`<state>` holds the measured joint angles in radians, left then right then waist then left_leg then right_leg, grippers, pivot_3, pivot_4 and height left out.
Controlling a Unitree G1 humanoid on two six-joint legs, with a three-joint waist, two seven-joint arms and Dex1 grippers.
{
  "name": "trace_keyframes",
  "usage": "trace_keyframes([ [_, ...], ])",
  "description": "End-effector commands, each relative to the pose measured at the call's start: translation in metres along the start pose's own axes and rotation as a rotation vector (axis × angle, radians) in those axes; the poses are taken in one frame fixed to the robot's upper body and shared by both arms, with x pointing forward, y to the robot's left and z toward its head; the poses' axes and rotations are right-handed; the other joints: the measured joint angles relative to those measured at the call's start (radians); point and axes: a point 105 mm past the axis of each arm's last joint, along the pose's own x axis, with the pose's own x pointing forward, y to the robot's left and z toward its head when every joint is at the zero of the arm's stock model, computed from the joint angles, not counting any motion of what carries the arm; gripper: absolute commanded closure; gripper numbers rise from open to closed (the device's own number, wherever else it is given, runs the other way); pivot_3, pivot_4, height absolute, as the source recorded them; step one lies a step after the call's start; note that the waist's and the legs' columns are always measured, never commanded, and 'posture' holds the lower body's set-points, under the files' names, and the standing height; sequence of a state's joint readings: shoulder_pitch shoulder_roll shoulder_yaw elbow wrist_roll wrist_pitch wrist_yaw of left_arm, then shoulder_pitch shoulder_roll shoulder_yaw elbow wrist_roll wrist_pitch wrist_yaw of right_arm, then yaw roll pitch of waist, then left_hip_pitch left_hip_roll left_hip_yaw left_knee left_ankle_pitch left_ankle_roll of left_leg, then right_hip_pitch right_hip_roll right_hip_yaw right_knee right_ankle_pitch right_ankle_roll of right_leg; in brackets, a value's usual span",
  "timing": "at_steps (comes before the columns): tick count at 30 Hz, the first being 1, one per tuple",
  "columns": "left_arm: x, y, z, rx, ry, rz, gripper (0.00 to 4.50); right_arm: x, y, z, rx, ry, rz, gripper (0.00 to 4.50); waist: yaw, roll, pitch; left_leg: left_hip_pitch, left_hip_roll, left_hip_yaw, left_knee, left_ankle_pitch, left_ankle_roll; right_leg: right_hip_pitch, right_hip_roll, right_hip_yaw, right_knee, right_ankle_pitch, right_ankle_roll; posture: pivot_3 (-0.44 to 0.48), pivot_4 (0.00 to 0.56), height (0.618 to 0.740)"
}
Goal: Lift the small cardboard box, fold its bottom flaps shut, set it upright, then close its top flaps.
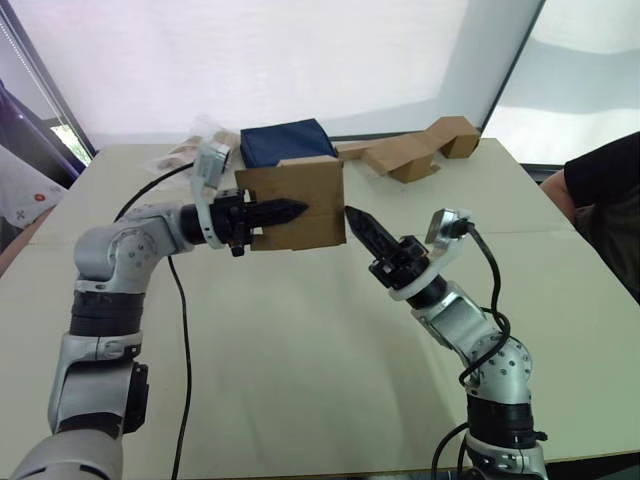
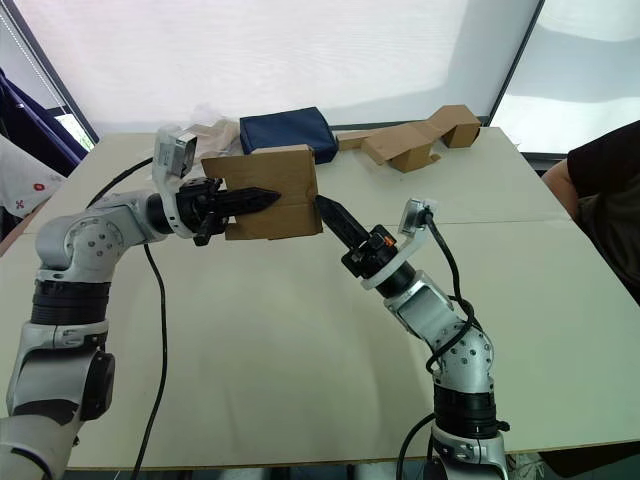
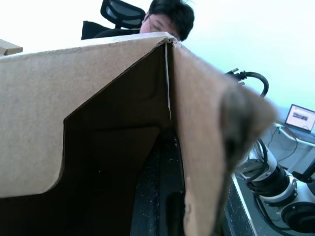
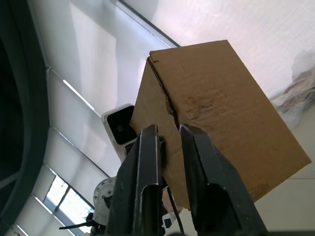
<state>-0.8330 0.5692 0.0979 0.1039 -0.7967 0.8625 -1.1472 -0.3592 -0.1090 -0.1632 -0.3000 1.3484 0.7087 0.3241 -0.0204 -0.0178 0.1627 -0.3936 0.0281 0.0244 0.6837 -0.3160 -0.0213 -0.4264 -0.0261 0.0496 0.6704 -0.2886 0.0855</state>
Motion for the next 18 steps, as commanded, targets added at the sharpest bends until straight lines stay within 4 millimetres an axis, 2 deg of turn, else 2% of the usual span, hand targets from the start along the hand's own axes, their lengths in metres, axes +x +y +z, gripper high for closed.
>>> trace_keyframes([
  [1, -0.003, -0.004, 0.01, 0.04, -0.035, -0.004, 4.5, 0.0, 0.01, 0.01, -0.02, -0.035, 0.041, 4.49, 0.0, 0.0, 0.0, 0.0, 0.0, 0.0, 0.0, 0.0, 0.0, 0.0, 0.0, 0.0, 0.0, 0.0, 0.0, 0.0, 0.15, 0.74],
  [6, -0.003, -0.004, 0.01, 0.04, -0.034, -0.002, 4.5, 0.0, 0.01, 0.015, -0.031, -0.043, 0.038, 4.49, 0.0, 0.0, 0.0, 0.0, 0.0, 0.0, 0.0, 0.0, 0.0, 0.0, 0.0, 0.0, 0.0, 0.0, 0.0, 0.0, 0.15, 0.74],
  [10, -0.003, -0.004, 0.01, 0.038, -0.035, -0.005, 4.5, 0.003, -0.003, 0.016, -0.078, -0.035, -0.026, 4.49, 0.0, 0.0, 0.0, 0.0, 0.0, 0.0, 0.0, 0.0, 0.0, 0.0, 0.0, 0.0, 0.0, 0.0, 0.0, 0.0, 0.15, 0.74],
  [12, -0.002, -0.004, 0.01, 0.037, -0.036, -0.007, 4.5, 0.007, -0.009, 0.008, -0.108, 0.007, -0.051, 4.49, -0.001, 0.0, 0.0, 0.0, 0.0, 0.0, 0.0, 0.0, 0.0, 0.0, 0.0, 0.0, 0.0, 0.0, 0.0, 0.0, 0.15, 0.74],
  [18, -0.001, -0.004, 0.009, 0.032, -0.035, -0.01, 4.5, 0.016, -0.004, -0.009, -0.124, 0.089, -0.01, 4.49, 0.0, 0.0, 0.0, 0.0, 0.0, 0.0, 0.0, 0.0, 0.0, 0.0, 0.0, 0.0, 0.0, 0.0, 0.0, 0.0, 0.15, 0.74],
])
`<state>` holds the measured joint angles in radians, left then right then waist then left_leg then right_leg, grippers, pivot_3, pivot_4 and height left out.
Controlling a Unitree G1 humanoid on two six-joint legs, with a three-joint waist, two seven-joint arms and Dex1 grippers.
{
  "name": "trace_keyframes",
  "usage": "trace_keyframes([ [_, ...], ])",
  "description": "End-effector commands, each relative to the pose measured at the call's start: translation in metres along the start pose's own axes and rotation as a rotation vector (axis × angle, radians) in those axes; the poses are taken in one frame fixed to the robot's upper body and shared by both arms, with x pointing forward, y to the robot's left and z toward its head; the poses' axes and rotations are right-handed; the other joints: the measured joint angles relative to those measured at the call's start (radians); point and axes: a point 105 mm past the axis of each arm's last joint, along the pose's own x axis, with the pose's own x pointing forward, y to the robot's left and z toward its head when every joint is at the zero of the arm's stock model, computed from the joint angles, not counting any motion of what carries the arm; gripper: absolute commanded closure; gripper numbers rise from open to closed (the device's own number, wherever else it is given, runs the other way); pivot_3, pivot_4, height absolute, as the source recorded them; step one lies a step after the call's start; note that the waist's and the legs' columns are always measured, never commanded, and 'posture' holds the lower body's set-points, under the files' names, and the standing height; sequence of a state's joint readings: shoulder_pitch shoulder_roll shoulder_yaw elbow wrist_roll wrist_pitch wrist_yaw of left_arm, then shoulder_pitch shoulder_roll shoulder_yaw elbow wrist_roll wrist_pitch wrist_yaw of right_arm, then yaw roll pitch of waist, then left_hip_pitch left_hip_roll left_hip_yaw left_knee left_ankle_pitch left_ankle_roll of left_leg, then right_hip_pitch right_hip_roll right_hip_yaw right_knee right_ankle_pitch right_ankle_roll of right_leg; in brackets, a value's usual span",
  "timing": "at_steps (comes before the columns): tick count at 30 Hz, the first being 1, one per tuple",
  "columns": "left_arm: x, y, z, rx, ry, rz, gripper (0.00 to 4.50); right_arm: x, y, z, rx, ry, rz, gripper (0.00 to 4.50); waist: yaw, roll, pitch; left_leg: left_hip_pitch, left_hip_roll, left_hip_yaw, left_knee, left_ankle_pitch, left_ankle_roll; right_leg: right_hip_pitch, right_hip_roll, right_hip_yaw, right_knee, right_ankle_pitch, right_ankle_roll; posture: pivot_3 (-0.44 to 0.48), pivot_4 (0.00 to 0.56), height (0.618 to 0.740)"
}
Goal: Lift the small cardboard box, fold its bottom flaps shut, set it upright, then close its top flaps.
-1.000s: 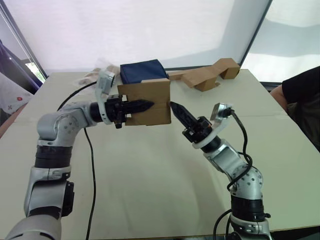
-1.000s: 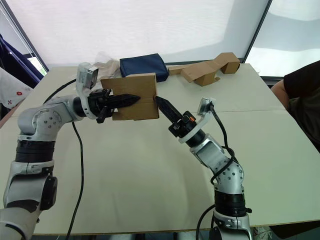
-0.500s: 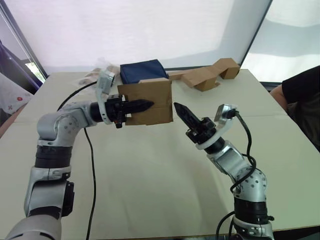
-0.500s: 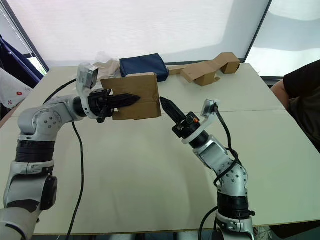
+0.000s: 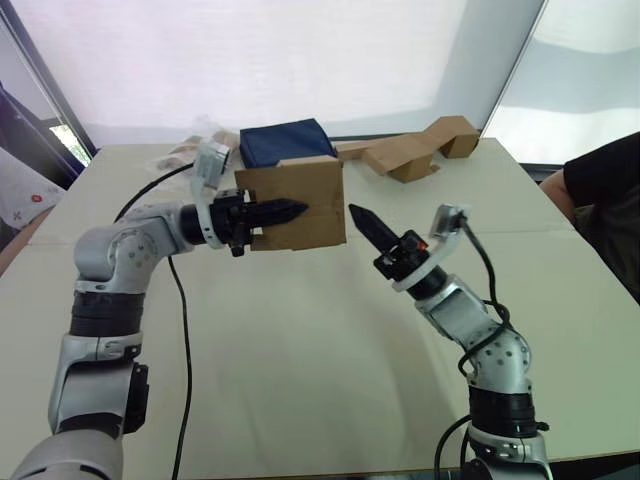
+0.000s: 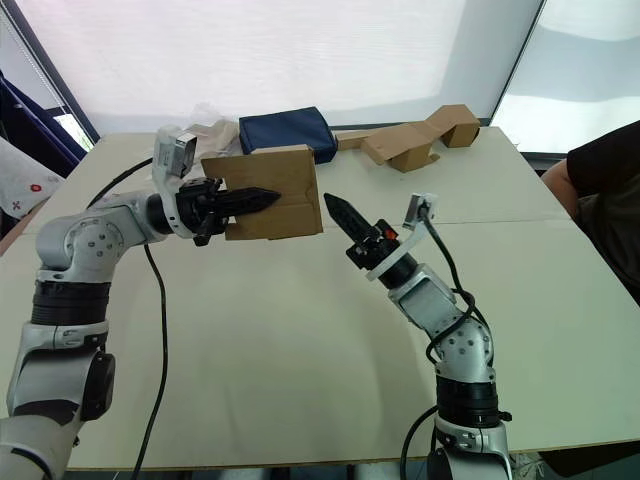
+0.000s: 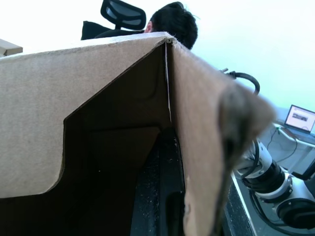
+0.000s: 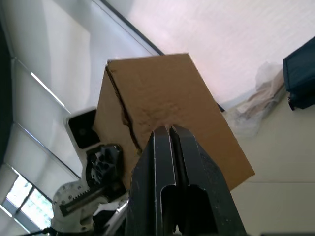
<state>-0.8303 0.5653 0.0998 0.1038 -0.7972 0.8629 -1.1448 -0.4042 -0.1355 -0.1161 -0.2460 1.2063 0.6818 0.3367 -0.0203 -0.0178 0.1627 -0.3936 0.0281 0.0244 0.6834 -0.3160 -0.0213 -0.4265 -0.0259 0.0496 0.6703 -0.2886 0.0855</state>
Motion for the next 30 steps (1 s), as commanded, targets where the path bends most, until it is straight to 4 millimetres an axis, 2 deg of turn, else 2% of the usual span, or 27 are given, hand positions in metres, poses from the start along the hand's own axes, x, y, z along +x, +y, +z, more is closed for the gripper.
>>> trace_keyframes([
  [1, -0.001, -0.005, 0.009, 0.035, -0.032, -0.011, 4.5, 0.008, 0.013, -0.003, -0.026, 0.022, 0.066, 4.49, 0.0, 0.0, 0.0, 0.0, 0.0, 0.0, 0.0, 0.0, 0.0, 0.0, 0.0, 0.0, 0.0, 0.0, 0.0, 0.0, 0.15, 0.74],
  [7, -0.001, -0.007, 0.004, 0.024, -0.026, -0.012, 4.5, 0.007, 0.014, -0.007, -0.041, 0.043, 0.068, 4.49, 0.0, 0.0, 0.0, 0.0, 0.0, 0.0, 0.0, 0.0, 0.0, 0.0, 0.0, 0.0, 0.0, 0.0, 0.0, 0.0, 0.15, 0.74],
  [12, -0.002, -0.007, 0.003, 0.02, -0.03, -0.003, 4.5, 0.002, 0.011, -0.002, -0.061, 0.033, 0.046, 4.49, 0.0, 0.0, 0.0, 0.0, 0.0, 0.0, 0.0, 0.0, 0.0, 0.0, 0.0, 0.0, 0.0, 0.0, 0.0, 0.0, 0.15, 0.74],
  [22, -0.005, -0.002, 0.002, 0.048, -0.024, 0.071, 4.5, -0.024, -0.003, 0.036, -0.215, 0.057, -0.038, 4.49, 0.002, 0.0, 0.0, 0.0, 0.0, 0.0, 0.0, 0.0, 0.0, 0.0, -0.001, 0.0, 0.0, 0.0, 0.0, 0.0, 0.15, 0.74],
  [24, -0.006, 0.006, -0.001, 0.08, 0.026, 0.156, 4.5, -0.034, -0.003, 0.041, -0.279, 0.107, -0.065, 4.49, 0.002, 0.0, 0.0, 0.0, 0.0, 0.0, 0.0, 0.0, 0.0, 0.0, -0.001, 0.0, 0.0, 0.0, 0.0, 0.0, 0.15, 0.74],
  [26, -0.009, 0.009, -0.012, 0.086, 0.18, 0.19, 4.5, -0.042, 0.0, 0.04, -0.352, 0.182, -0.079, 4.49, 0.003, 0.0, 0.0, 0.0, 0.0, 0.0, 0.0, 0.0, 0.0, 0.0, -0.001, 0.0, 0.0, 0.0, 0.0, 0.0, 0.15, 0.74],
  [28, -0.009, 0.009, -0.015, 0.138, 0.275, 0.199, 4.5, -0.05, 0.001, 0.033, -0.427, 0.274, -0.092, 4.49, 0.001, 0.0, 0.0, 0.0, 0.0, 0.0, 0.0, 0.0, 0.0, 0.0, 0.0, 0.0, -0.001, 0.0, 0.0, 0.0, 0.15, 0.74],
  [30, -0.008, 0.012, -0.009, 0.228, 0.339, 0.208, 4.5, -0.061, 0.002, 0.02, -0.524, 0.405, -0.099, 4.49, 0.003, 0.0, 0.0, 0.0, 0.0, 0.0, -0.001, 0.0, 0.0, 0.0, 0.001, 0.0, -0.001, 0.0, 0.0, 0.0, 0.15, 0.74],
])
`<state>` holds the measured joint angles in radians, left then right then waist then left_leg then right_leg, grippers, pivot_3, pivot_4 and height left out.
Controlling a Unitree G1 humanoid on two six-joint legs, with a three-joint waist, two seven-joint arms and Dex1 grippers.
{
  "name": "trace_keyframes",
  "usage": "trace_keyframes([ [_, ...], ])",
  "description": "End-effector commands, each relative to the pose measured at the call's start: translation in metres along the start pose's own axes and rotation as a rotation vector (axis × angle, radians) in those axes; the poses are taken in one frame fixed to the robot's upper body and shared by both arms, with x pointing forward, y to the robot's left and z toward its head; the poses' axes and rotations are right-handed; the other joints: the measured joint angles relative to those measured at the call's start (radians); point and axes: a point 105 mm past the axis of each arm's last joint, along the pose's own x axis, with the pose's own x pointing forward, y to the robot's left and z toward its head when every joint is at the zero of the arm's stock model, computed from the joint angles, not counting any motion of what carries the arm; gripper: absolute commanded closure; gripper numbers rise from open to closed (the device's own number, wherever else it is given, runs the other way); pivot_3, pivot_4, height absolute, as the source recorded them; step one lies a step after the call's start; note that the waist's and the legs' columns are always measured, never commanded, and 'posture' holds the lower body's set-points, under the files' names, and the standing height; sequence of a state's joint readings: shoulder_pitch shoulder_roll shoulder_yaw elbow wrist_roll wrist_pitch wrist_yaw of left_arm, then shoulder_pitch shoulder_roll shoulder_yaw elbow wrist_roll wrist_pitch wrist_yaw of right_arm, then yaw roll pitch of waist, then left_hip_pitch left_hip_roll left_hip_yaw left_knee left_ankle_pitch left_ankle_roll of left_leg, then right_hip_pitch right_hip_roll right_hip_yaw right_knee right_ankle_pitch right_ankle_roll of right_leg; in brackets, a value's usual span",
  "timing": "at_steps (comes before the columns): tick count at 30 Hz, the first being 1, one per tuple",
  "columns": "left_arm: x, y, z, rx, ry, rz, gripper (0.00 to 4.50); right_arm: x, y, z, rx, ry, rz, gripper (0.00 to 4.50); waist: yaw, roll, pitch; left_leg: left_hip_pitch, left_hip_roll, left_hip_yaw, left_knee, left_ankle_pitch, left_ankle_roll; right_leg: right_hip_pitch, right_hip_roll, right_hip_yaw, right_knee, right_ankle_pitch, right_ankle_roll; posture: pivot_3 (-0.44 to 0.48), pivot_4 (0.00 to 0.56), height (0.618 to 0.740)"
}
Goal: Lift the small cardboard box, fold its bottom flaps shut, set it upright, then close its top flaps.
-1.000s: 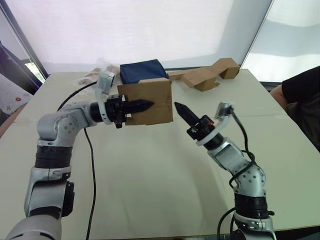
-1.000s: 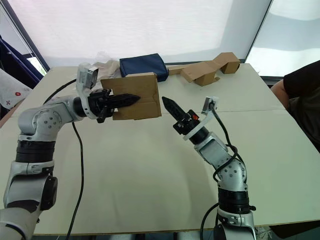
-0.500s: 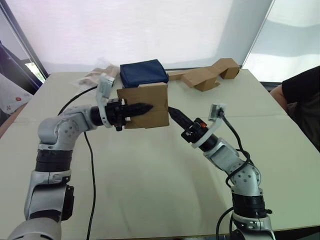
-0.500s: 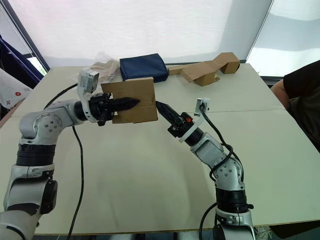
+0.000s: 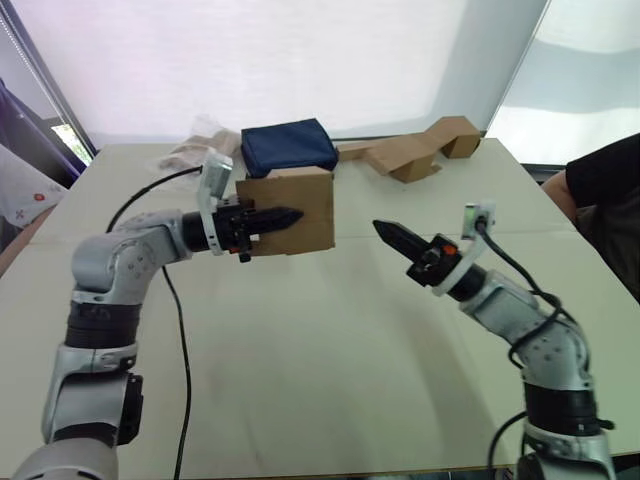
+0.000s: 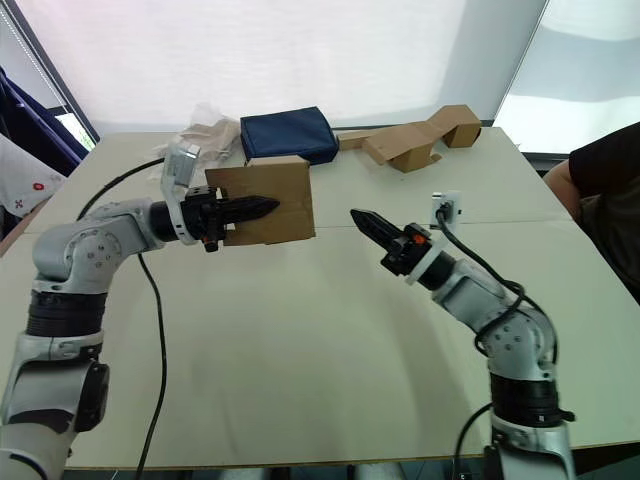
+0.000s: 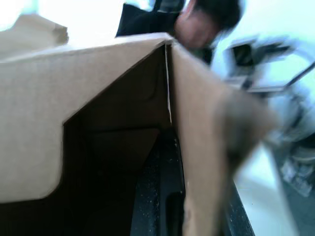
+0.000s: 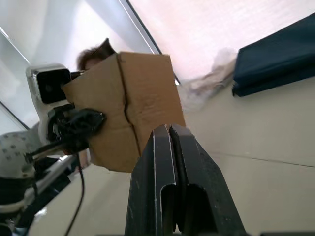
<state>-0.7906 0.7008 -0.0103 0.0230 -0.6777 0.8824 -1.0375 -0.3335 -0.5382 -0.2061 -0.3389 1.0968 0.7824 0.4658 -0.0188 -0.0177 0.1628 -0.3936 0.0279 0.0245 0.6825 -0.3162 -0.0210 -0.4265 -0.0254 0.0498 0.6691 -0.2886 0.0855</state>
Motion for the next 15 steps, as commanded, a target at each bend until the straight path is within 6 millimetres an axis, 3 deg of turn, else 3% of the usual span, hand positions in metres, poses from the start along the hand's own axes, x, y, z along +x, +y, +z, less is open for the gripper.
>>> trace_keyframes([
  [1, 0.004, -0.003, 0.018, 0.212, 0.094, 0.006, 4.5, -0.008, 0.021, -0.015, -0.201, 0.164, 0.062, 4.49, 0.004, 0.0, 0.0, 0.0, 0.0, 0.0, 0.0, 0.0, 0.0, 0.0, 0.0, 0.0, 0.0, 0.0, 0.0, 0.0, 0.15, 0.74],
  [4, 0.003, 0.001, 0.014, 0.323, 0.264, 0.005, 4.5, -0.016, 0.028, -0.03, -0.312, 0.286, 0.09, 4.49, 0.005, 0.0, 0.0, 0.0, -0.001, 0.0, 0.001, 0.0, 0.0, 0.001, 0.002, 0.0, -0.001, 0.0, 0.0, 0.0, 0.15, 0.74],
  [10, 0.006, -0.016, 0.017, 0.445, 0.501, -0.125, 4.5, -0.025, 0.034, -0.047, -0.424, 0.397, 0.109, 4.49, 0.005, -0.001, 0.0, -0.001, -0.002, 0.0, 0.001, -0.001, 0.001, 0.001, 0.006, 0.001, -0.003, 0.0, 0.0, 0.0, 0.15, 0.74],
  [15, 0.018, -0.019, -0.008, 0.44, 0.742, -0.152, 4.5, -0.032, 0.031, -0.06, -0.512, 0.472, 0.099, 4.49, 0.006, -0.001, 0.0, -0.001, -0.001, -0.001, 0.001, -0.001, 0.002, 0.001, 0.009, 0.002, -0.003, 0.0, 0.0, 0.0, 0.15, 0.74],
])
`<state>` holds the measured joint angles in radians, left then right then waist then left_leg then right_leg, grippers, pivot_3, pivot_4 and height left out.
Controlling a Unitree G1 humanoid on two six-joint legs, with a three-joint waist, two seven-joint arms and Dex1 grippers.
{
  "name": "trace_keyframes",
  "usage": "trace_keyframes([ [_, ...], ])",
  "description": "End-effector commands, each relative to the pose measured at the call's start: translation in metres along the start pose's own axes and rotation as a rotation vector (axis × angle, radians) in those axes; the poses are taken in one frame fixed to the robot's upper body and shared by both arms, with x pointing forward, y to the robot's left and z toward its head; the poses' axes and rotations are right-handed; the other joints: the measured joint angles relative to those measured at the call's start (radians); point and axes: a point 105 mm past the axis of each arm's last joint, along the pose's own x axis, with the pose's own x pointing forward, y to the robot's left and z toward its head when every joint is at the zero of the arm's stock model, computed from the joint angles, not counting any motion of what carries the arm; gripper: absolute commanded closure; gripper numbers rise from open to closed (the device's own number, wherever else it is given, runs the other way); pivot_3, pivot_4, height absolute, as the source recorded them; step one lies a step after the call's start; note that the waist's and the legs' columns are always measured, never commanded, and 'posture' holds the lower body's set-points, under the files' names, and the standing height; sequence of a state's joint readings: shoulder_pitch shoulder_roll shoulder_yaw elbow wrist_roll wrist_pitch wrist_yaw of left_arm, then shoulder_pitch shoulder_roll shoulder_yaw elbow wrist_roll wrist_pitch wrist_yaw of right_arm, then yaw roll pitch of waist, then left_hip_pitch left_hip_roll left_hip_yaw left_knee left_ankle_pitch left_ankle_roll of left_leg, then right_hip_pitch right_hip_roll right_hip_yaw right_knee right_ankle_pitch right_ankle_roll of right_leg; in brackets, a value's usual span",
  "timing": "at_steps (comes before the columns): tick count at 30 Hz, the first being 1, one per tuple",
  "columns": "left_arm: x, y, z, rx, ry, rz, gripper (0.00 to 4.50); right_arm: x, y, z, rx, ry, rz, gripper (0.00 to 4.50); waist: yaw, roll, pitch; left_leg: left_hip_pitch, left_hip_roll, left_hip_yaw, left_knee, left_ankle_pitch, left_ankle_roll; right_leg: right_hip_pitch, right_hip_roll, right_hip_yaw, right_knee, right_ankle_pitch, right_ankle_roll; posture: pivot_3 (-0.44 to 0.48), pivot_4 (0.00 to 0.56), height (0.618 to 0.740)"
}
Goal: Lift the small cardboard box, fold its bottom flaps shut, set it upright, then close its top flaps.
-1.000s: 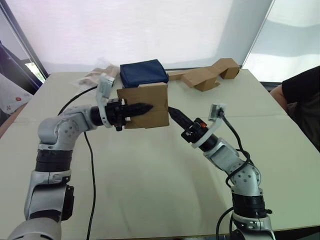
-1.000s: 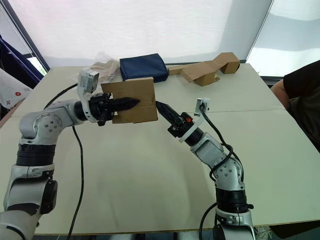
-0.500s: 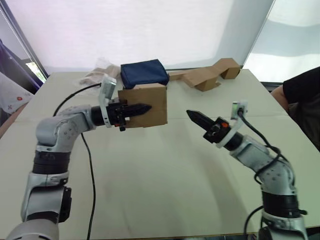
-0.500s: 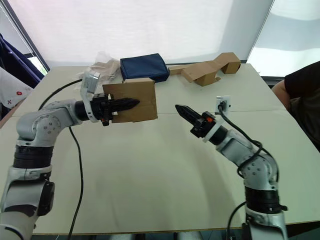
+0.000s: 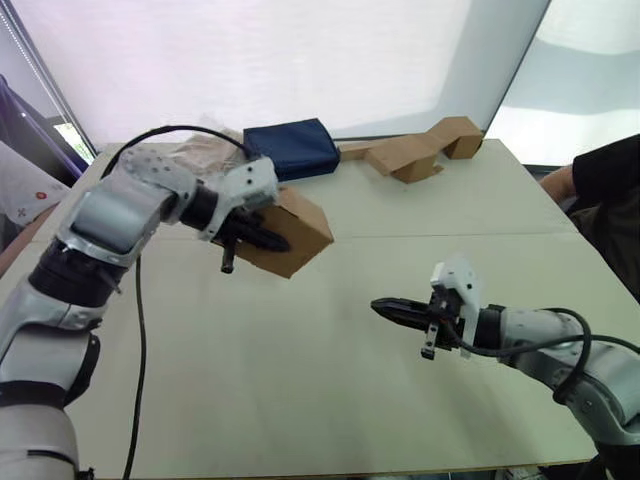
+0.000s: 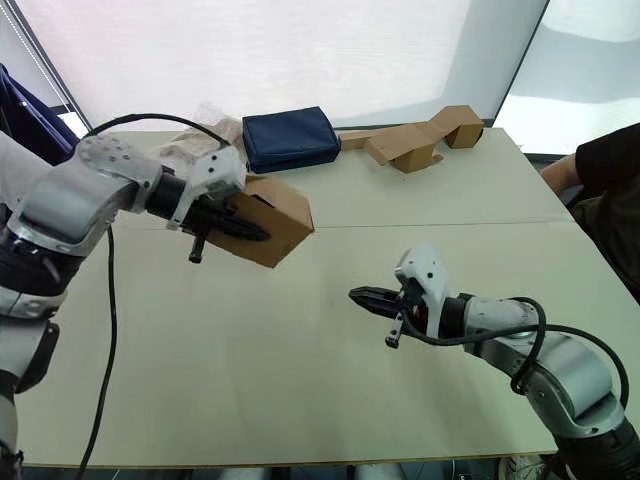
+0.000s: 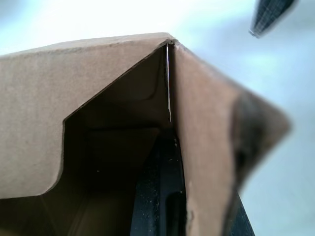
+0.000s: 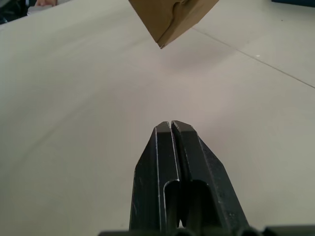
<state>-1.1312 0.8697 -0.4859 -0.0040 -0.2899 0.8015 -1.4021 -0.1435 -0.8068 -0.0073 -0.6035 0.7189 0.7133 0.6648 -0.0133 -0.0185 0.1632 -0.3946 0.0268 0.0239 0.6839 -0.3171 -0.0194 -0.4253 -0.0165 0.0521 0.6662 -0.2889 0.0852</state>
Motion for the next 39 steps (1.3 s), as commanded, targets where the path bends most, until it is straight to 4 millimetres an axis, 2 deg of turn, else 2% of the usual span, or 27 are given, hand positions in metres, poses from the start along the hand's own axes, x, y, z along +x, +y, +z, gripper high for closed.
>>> trace_keyframes([
  [1, 0.016, -0.006, -0.006, 0.015, 0.154, -0.03, 4.5, -0.003, 0.005, -0.003, -0.112, 0.042, -0.003, 4.49, 0.001, 0.0, 0.0, 0.0, 0.0, 0.0, 0.0, 0.0, 0.0, 0.0, 0.0, 0.0, 0.0, 0.0, 0.0, 0.0, 0.15, 0.74],
  [5, 0.028, -0.014, -0.014, 0.028, 0.224, -0.066, 4.5, -0.003, 0.007, -0.007, -0.14, 0.067, -0.005, 4.49, -0.003, 0.0, 0.0, 0.0, 0.001, 0.0, 0.0, 0.0, 0.0, 0.0, 0.001, 0.001, 0.0, 0.0, 0.0, 0.0, 0.15, 0.74],
  [9, 0.044, -0.034, -0.015, 0.028, 0.268, -0.146, 4.5, -0.007, 0.013, -0.013, -0.166, 0.104, -0.011, 4.49, 0.0, 0.0, 0.0, 0.0, 0.002, -0.001, 0.0, 0.0, 0.0, 0.0, 0.002, 0.001, 0.001, 0.0, 0.0, 0.0, 0.15, 0.74],
  [15, 0.047, -0.037, -0.018, 0.048, 0.318, -0.164, 4.5, 0.0, 0.015, -0.011, -0.164, 0.087, -0.033, 4.49, 0.0, 0.0, 0.0, 0.001, 0.002, 0.0, 0.001, 0.0, 0.0, 0.0, 0.002, 0.001, 0.001, 0.0, 0.0, 0.0, 0.15, 0.74],
  [22, 0.055, -0.051, -0.019, 0.055, 0.329, -0.224, 4.5, 0.01, 0.015, -0.01, -0.16, 0.067, -0.047, 4.49, 0.001, 0.0, 0.0, 0.001, 0.003, 0.0, 0.001, 0.0, 0.0, 0.0, 0.002, 0.001, 0.001, 0.0, 0.0, 0.0, 0.15, 0.74],
  [25, 0.055, -0.051, -0.013, 0.055, 0.311, -0.22, 3.78, 0.011, 0.014, -0.011, -0.161, 0.067, -0.045, 4.5, 0.001, 0.0, 0.0, 0.001, 0.003, 0.0, 0.001, 0.0, 0.0, 0.0, 0.002, 0.001, 0.001, 0.0, 0.0, 0.0, 0.15, 0.74],
  [27, 0.053, -0.049, -0.006, 0.036, 0.289, -0.21, 3.0, 0.012, 0.013, -0.011, -0.162, 0.068, -0.045, 4.5, 0.001, 0.0, 0.0, 0.001, 0.002, 0.0, 0.001, 0.0, 0.0, 0.0, 0.002, 0.001, 0.001, 0.0, 0.0, 0.0, 0.15, 0.74],
  [30, 0.042, -0.048, 0.017, 0.008, 0.202, -0.245, 1.77, 0.012, 0.011, -0.011, -0.162, 0.069, -0.041, 4.5, 0.002, 0.0, 0.0, 0.0, 0.002, 0.0, 0.001, 0.0, 0.0, 0.0, 0.002, 0.001, 0.001, 0.0, 0.0, 0.0, 0.15, 0.74],
  [32, 0.034, -0.048, 0.025, 0.022, 0.172, -0.264, 1.77, 0.012, 0.01, -0.011, -0.16, 0.071, -0.038, 4.5, 0.001, 0.0, 0.0, 0.0, 0.002, 0.0, 0.002, 0.0, 0.0, 0.0, 0.002, 0.001, 0.001, 0.0, 0.0, 0.0, 0.15, 0.74],
  [39, 0.015, -0.023, 0.049, -0.046, 0.013, -0.181, 1.77, 0.014, 0.007, -0.01, -0.158, 0.075, -0.019, 4.5, -0.001, 0.0, 0.0, 0.002, 0.002, 0.0, 0.002, 0.0, 0.001, 0.0, 0.003, 0.001, 0.003, 0.0, 0.0, 0.0, 0.15, 0.74],
])
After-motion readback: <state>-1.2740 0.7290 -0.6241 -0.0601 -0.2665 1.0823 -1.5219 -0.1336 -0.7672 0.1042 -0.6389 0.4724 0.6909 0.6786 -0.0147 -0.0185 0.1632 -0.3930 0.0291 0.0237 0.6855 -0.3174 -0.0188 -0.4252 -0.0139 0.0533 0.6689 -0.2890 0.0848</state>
